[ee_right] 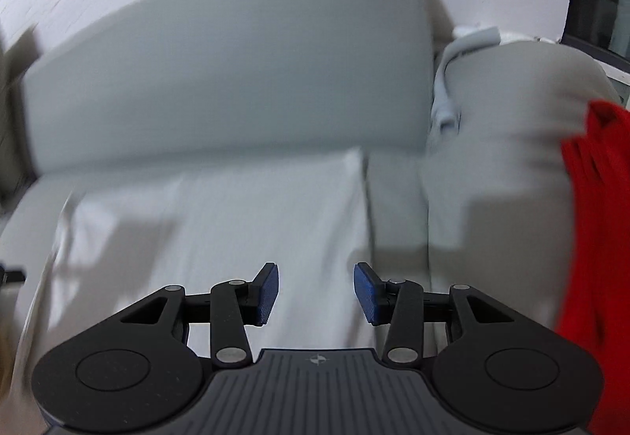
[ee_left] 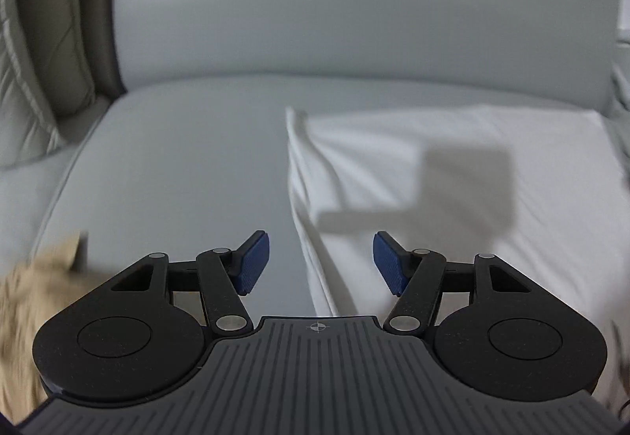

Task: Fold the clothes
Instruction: 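Move both grippers to the sweatshirt collar edge and close on it, then lift the collar edge with both grippers, fold it toward the hem, open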

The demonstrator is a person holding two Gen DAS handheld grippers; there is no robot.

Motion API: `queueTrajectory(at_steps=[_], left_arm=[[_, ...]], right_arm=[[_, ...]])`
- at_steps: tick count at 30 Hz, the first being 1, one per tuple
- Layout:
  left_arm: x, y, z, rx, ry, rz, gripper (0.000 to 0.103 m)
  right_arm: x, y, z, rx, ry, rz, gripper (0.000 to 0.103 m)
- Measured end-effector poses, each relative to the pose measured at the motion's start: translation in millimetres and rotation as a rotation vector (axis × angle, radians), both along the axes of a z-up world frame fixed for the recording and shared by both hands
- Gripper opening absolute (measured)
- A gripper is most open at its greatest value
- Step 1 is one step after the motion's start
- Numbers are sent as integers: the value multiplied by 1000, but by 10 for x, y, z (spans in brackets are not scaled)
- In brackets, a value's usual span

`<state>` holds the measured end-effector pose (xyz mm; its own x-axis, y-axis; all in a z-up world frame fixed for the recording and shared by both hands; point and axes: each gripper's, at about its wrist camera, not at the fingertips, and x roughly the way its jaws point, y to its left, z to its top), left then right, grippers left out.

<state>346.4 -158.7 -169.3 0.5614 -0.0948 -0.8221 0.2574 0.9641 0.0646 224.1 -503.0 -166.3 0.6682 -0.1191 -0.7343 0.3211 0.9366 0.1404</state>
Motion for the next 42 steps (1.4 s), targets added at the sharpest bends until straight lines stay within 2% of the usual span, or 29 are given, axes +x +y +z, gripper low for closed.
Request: queueTrajectory(at_steps=[5, 10, 13, 15, 16, 17, 18, 21, 25, 30, 35, 40, 42], left_arm=[[406, -81, -219, 26, 2, -1, 65], [809, -163, -438, 53, 5, -2, 66], [961, -206, -506, 66, -1, -17, 70], [935, -227, -461, 70, -15, -48, 55], [922, -237, -438, 73, -21, -64, 37], [909, -247, -416, 75, -28, -79, 12], [896, -257, -393, 77, -35, -95, 7], [857, -288, -326, 84, -56, -141, 4], [695, -224, -87, 73, -108, -149, 4], [219, -42, 324, 60, -163, -104, 4], [-556, 230, 671, -1, -190, -63, 4], [-1532, 423, 873, -25, -180, -44, 4], [-1898, 469, 877, -42, -137, -2, 4]], right_arm=[[694, -372, -297, -9, 4, -39, 47], [1067, -565, -553, -39, 44, -48, 47], [1163, -619, -656, -37, 64, -3, 45], [1195, -609, -668, -51, 59, 39, 32], [1223, -597, -668, -50, 61, 72, 21], [1249, -578, -656, -55, 68, 95, 7], [1264, -564, -642, -58, 73, 105, 7], [1277, -457, -507, -136, 85, 127, 5], [1008, -372, -98, -190, 0, 123, 5], [477, -299, 418, -219, -68, 99, 5], [-366, -229, 858, -169, -74, 36, 5], [-1268, 82, 1050, -170, -61, 22, 5], [-1576, 178, 1022, -166, -47, 12, 6]])
